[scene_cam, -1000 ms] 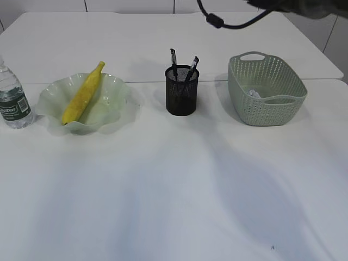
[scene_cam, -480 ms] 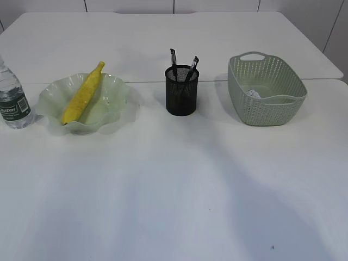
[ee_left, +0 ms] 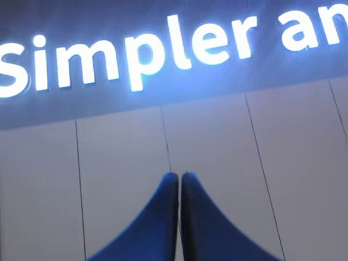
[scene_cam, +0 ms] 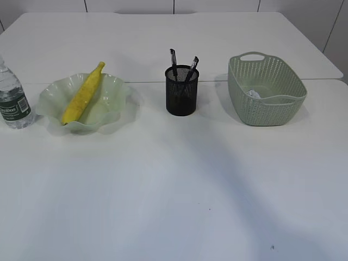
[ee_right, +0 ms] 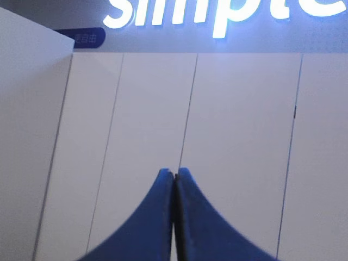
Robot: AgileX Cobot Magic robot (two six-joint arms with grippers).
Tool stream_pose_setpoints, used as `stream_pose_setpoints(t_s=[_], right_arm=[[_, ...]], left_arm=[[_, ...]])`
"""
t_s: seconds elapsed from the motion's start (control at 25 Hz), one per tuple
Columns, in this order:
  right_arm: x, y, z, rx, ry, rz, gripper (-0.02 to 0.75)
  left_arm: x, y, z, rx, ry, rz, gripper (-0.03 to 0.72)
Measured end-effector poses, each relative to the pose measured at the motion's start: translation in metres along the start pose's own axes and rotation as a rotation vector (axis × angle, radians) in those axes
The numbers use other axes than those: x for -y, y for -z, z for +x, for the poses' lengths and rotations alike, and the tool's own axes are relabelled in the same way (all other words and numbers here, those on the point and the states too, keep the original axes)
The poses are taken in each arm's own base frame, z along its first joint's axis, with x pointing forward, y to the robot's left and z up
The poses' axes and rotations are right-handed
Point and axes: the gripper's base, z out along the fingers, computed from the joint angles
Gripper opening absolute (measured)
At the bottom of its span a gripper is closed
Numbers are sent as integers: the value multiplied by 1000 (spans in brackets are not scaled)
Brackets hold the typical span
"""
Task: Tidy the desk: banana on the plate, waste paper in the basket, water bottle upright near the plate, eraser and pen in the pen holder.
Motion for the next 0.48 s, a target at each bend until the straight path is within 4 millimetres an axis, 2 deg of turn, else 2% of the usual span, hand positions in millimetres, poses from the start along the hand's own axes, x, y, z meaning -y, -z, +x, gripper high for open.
stream_pose_setpoints(t_s=[0.16, 0.32, 0.48], right_arm=[[-5, 19, -37, 57, -8, -48, -11], [-10, 42, -75, 123, 10, -86, -11], [-16, 72, -116, 202, 38, -111, -11]], left_arm=[[-2, 27, -28, 78, -4, -3, -24], [0, 52, -47, 118, -10, 28, -25], [2, 79, -66, 167, -22, 50, -25]])
